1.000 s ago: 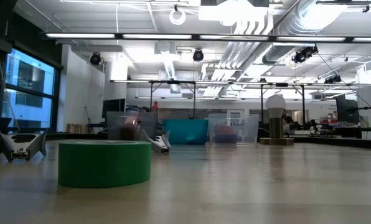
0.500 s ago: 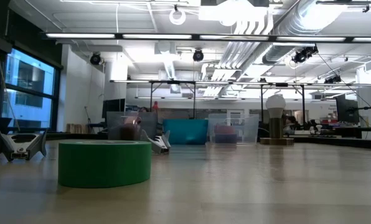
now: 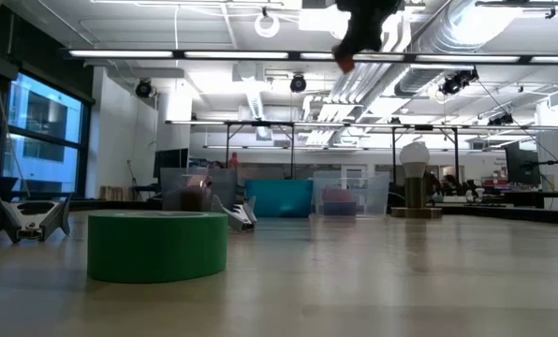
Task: Pick and place Stapler, Stapler remover, tape
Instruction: Put the orange tape into the transparent bin
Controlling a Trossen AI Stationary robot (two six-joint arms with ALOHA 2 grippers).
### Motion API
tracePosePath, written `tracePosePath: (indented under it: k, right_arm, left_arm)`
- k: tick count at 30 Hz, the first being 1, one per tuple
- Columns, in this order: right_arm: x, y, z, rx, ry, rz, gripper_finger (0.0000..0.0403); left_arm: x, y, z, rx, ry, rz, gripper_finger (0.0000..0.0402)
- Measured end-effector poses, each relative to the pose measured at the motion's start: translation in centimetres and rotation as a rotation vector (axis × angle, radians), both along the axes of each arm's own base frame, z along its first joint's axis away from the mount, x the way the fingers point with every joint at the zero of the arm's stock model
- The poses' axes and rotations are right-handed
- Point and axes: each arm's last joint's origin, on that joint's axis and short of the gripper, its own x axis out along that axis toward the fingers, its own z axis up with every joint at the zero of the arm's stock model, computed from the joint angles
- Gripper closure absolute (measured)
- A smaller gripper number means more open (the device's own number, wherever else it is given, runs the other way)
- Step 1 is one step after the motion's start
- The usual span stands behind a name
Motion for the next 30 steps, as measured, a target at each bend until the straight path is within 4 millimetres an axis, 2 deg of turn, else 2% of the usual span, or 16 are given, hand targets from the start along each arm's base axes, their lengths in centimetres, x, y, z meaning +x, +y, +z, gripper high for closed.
tracePosePath:
  k: [6, 10, 21, 30]
  right_arm:
    - [2.8, -3.0, -4.4, 0.152, 0.085, -0.114, 0.0368]
    - [4.7, -3.9, -7.5, 0.252, 0.152, -0.171, 0.0368]
    - [7.6, -4.3, -14.8, 0.407, 0.407, -0.265, 0.0368]
    - [9.0, -3.3, -17.8, 0.473, 0.521, -0.277, 0.0368]
  left_arm:
    - [-1.3, 1.4, -1.3, -0.097, 0.096, 0.087, 0.0204]
    - [-1.6, 2.0, -1.6, -0.127, 0.111, 0.091, 0.0204]
    - [-2.2, 3.4, -1.6, -0.113, 0.149, 0.100, 0.0204]
    - [-2.3, 3.7, -1.6, -0.102, 0.168, 0.088, 0.0204]
